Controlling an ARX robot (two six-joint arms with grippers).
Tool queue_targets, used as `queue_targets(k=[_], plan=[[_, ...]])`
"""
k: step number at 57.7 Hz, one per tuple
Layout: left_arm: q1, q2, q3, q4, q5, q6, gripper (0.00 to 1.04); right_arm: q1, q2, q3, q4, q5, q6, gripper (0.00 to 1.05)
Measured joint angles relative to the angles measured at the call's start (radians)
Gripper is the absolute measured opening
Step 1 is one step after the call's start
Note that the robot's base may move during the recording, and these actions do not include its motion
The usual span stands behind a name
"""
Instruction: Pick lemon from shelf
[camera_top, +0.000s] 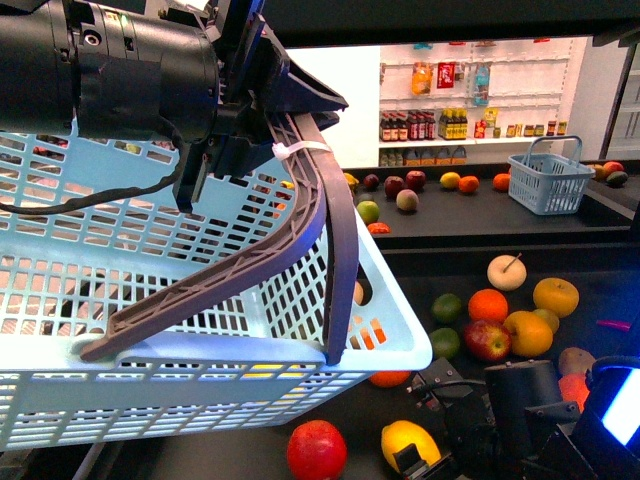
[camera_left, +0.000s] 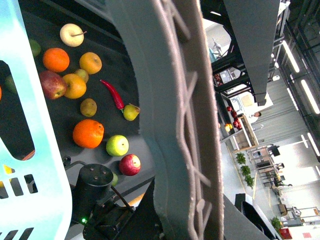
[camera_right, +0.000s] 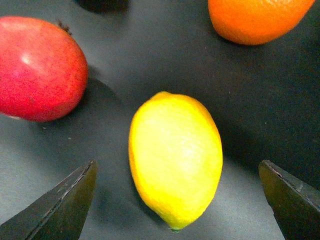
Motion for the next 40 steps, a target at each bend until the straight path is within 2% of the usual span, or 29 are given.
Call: queue_targets(k=[40], plan=[[0.0, 0.0, 0.0, 0.0, 0.001, 0.0, 0.08, 0.011, 0.152, 0.213, -0.119, 0.029, -0.055, 0.97]])
